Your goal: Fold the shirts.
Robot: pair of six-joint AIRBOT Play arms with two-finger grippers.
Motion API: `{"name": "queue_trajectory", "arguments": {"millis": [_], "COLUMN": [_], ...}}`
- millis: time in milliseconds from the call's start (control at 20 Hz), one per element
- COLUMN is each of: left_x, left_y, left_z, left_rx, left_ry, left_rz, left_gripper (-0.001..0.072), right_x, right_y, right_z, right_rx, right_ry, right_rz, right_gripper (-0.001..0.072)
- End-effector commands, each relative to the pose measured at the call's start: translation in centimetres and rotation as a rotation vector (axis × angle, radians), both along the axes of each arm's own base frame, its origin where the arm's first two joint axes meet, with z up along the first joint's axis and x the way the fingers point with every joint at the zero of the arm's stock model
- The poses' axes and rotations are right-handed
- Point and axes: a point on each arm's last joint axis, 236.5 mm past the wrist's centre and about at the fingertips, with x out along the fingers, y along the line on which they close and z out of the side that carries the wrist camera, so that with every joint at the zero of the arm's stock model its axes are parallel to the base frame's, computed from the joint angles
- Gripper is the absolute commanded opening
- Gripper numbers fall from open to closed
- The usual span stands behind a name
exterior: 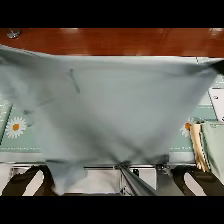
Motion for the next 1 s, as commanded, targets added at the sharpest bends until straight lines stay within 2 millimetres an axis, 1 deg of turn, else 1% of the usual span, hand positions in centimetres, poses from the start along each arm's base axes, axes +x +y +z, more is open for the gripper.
{"name": "queue_trajectory", "arguments": {"millis": [0, 100, 150, 250, 350, 450, 500, 550, 600, 700, 750, 850, 950], "left_x": [6.5, 10.4, 12.2, 15.2, 16.9, 17.6, 17.8, 17.8, 17.5, 16.6, 15.7, 13.5, 10.8], "left_y": [-1.3, -1.7, -1.6, -0.9, -0.7, -1.0, -1.2, -1.3, -1.5, -1.7, -1.8, -1.8, -1.5], "left_z": [-8.5, -12.0, -13.6, -16.2, -18.9, -21.2, -22.2, -23.0, -23.7, -24.0, -23.9, -23.9, -25.2], "left_rx": [-0.07, -0.106, -0.14, -0.215, -0.272, -0.325, -0.34, -0.345, -0.348, -0.348, -0.326, -0.243, -0.207], "left_ry": [0.161, 0.185, 0.186, 0.197, 0.249, 0.299, 0.318, 0.34, 0.362, 0.41, 0.447, 0.528, 0.643], "left_rz": [-0.032, -0.006, 0.03, 0.111, 0.159, 0.182, 0.185, 0.185, 0.182, 0.169, 0.135, 0.023, -0.038], "left_gripper": [0.0016, 0.0016, 0.0016, 0.0016, 0.0016, 0.0016, 0.0016, 0.0016, 0.0017, 0.0017, 0.0017, 0.0017, 0.0016], "right_x": [6.5, 11.0, 13.2, 17.1, 20.7, 23.1, 23.8, 24.3, 24.2, 23.0, 21.8, 18.5, 15.4], "right_y": [0.1, -0.7, -1.0, -1.5, -1.7, -1.2, -0.9, -0.7, -0.3, 0.1, 0.0, 0.0, -0.3], "right_z": [-8.9, -13.0, -14.9, -17.6, -19.9, -21.6, -22.2, -22.9, -23.5, -24.0, -24.0, -24.2, -25.0], "right_rx": [0.05, 0.061, 0.065, 0.083, 0.109, 0.152, 0.174, 0.19, 0.205, 0.214, 0.199, 0.176, 0.161], "right_ry": [0.133, 0.168, 0.184, 0.219, 0.257, 0.284, 0.295, 0.313, 0.34, 0.396, 0.432, 0.544, 0.663], "right_rz": [-0.005, -0.044, -0.06, -0.088, -0.115, -0.121, -0.124, -0.126, -0.117, -0.088, -0.054, 0.025, 0.078], "right_gripper": [0.0024, 0.0024, 0.0024, 0.0024, 0.0024, 0.0024, 0.0024, 0.0024, 0.0024, 0.0025, 0.0024, 0.0024, 0.0025]}}
